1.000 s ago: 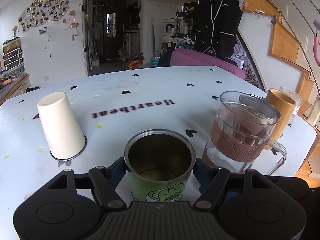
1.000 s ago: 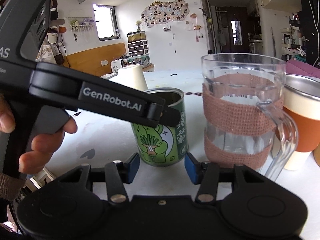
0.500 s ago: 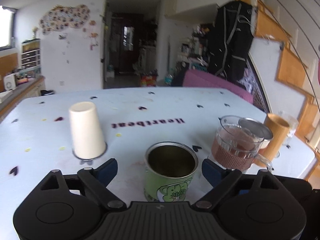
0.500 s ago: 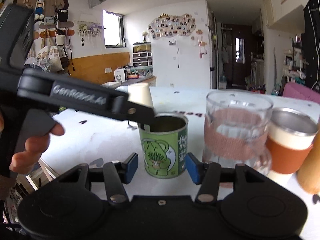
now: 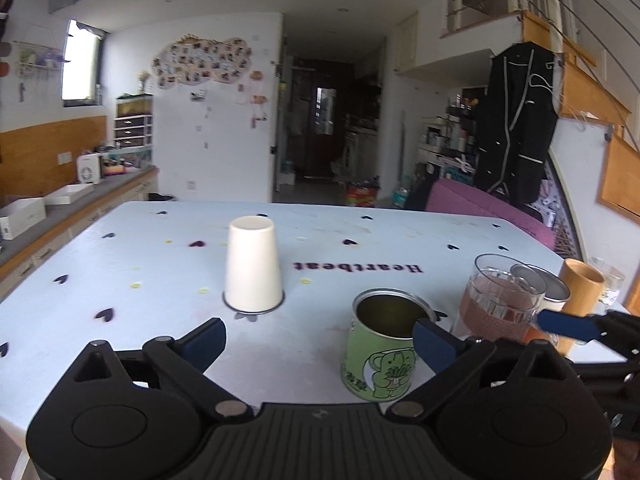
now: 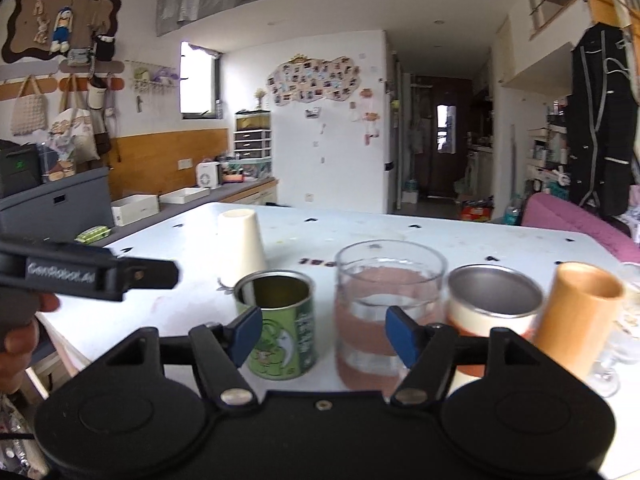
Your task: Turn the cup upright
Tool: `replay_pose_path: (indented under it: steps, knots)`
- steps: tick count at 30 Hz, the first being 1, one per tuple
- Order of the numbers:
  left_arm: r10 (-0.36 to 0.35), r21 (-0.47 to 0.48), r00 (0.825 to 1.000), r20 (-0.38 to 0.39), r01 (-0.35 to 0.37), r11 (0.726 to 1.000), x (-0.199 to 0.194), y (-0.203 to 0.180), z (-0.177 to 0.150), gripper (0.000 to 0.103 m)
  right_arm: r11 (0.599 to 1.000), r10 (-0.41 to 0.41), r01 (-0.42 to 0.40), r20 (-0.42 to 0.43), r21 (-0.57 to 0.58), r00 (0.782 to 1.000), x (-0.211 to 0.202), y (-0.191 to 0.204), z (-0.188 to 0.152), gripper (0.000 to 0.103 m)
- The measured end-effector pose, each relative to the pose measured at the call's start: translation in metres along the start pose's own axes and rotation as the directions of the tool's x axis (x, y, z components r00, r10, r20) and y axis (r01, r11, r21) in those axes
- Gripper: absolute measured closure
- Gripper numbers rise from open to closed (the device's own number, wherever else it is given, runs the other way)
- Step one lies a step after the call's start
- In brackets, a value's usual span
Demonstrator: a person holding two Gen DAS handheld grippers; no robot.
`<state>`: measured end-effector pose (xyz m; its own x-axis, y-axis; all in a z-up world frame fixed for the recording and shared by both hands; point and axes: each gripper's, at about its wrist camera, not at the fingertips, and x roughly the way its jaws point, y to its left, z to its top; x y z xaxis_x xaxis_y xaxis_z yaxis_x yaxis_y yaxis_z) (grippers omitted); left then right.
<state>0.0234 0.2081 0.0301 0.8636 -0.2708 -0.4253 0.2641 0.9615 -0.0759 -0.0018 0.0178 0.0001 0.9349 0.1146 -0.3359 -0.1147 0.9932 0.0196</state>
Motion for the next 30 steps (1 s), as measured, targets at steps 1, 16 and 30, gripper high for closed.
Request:
replay_pose_path:
  steps: [1, 16, 30]
  knots:
    - [0.011, -0.003, 1.0, 0.006, -0.011, 1.0, -0.002, -0.001, -0.001, 0.001, 1.0, -0.009, 0.009, 0.002, 0.005, 1.0, -0.004, -0.004, -0.002, 0.031]
    - [0.079, 0.029, 0.997, 0.01, -0.08, 0.996, -0.017, -0.009, -0.016, 0.0, 0.991, -0.126, 0.126, 0.002, 0.046, 0.992, -0.02, -0.027, -0.005, 0.002]
    - [0.088, 0.037, 0.996, 0.007, -0.088, 0.995, -0.019, -0.01, -0.021, 0.0, 0.986, -0.155, 0.155, 0.002, 0.053, 0.988, -0.023, -0.028, -0.008, 0.0]
